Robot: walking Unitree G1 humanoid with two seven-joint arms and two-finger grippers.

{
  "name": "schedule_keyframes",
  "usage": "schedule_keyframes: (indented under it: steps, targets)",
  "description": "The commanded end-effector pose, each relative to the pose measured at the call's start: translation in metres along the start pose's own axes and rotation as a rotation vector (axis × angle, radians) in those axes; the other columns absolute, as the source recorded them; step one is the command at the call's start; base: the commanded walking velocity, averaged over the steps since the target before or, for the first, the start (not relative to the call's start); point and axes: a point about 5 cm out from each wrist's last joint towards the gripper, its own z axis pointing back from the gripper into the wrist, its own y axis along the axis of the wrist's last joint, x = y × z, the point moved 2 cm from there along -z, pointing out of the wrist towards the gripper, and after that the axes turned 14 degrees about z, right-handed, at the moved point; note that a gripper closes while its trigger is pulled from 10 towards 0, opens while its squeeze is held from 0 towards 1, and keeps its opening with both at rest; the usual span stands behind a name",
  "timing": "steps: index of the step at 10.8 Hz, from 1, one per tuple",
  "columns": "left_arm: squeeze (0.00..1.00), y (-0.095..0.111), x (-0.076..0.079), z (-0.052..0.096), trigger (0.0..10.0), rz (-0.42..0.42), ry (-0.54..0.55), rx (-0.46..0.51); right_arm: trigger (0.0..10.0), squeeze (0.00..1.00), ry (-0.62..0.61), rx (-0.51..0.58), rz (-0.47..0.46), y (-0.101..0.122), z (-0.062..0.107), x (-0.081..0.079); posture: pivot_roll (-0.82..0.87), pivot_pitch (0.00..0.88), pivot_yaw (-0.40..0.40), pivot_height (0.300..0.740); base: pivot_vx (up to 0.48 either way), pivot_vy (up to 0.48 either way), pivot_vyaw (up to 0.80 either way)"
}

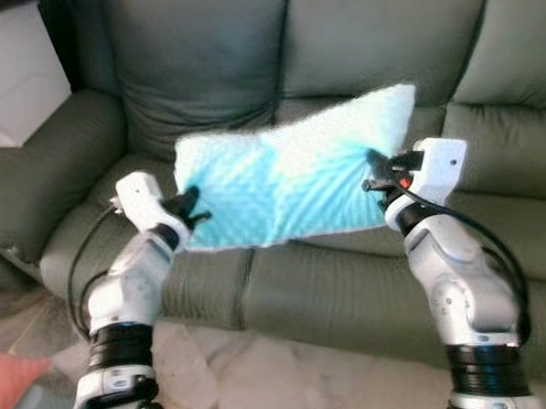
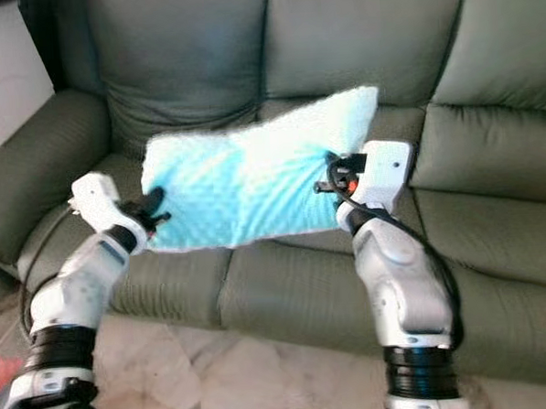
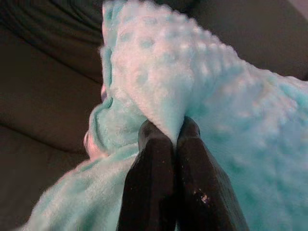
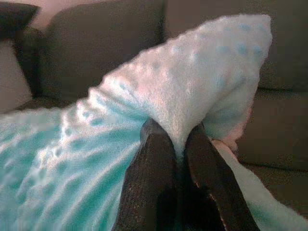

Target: Move the pillow to the sofa

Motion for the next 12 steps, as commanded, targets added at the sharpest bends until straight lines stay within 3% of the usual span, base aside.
schedule_keyframes:
  steps: [1,4,12]
  targets:
    - [0.00,0.0032,0.0036,-0.0007,10.0,-0.013,-0.013,-0.005,10.0,0.00,0.005,0.042,0.002,0.0109,-0.0008,-0.0017,-0.18,0.110,-0.035,0.740,0.000,-0.330,0.00]
    - [0.00,0.0030,0.0038,-0.0012,10.0,-0.012,-0.012,-0.005,10.0,0.00,0.003,0.043,0.004,0.0112,-0.0011,-0.0009,-0.18,0.109,-0.036,0.740,0.000,-0.320,0.00]
    - [0.00,0.0062,-0.0012,-0.0036,10.0,-0.022,0.015,0.002,10.0,0.00,-0.007,0.040,0.005,0.0099,-0.0010,0.0020,-0.19,0.101,-0.032,0.740,0.000,0.000,0.00]
